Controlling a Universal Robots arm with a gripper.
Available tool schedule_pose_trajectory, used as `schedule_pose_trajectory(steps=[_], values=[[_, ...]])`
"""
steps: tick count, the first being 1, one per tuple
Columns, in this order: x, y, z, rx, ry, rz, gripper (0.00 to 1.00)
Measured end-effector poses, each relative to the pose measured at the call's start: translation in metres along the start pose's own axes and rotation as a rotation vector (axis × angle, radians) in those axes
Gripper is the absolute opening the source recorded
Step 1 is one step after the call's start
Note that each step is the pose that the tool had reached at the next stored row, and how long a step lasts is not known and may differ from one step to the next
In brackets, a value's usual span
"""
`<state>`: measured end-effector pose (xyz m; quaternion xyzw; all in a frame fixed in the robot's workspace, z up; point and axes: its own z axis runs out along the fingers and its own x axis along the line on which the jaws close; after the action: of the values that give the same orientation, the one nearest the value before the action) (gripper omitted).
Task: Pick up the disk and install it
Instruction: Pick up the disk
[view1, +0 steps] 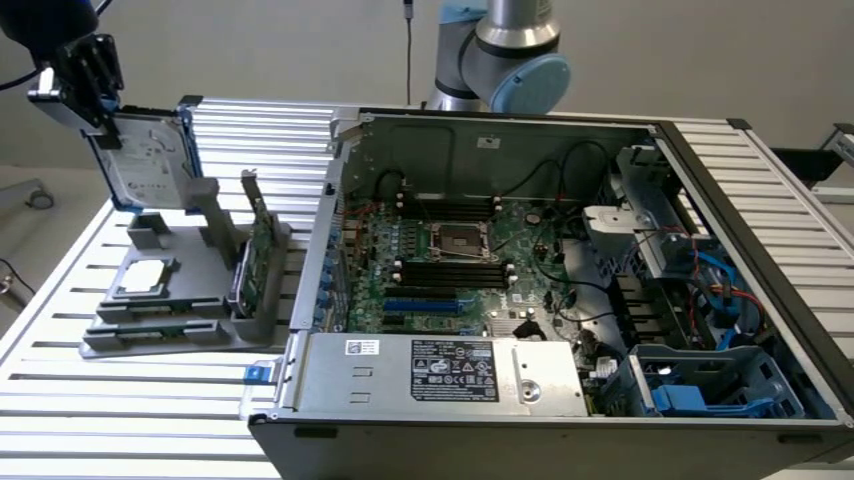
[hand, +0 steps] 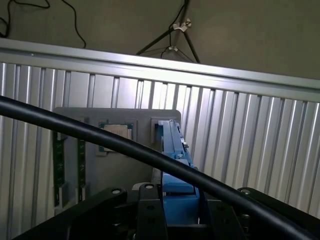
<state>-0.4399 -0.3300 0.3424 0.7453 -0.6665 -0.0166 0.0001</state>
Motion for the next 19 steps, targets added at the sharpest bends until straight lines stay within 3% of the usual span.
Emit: schedule_pose_trajectory(steps=[6,15,19], values=[[0.000,0.0001,-0.0060,0.0019,0.0001,0.000,0.33],[-0.002,0.0003,-0.0384,0.0076,0.0007,0.000,0.33],[-0.002,-0.0014,-0.0471,0.0119,0.0011,0.000,0.33]])
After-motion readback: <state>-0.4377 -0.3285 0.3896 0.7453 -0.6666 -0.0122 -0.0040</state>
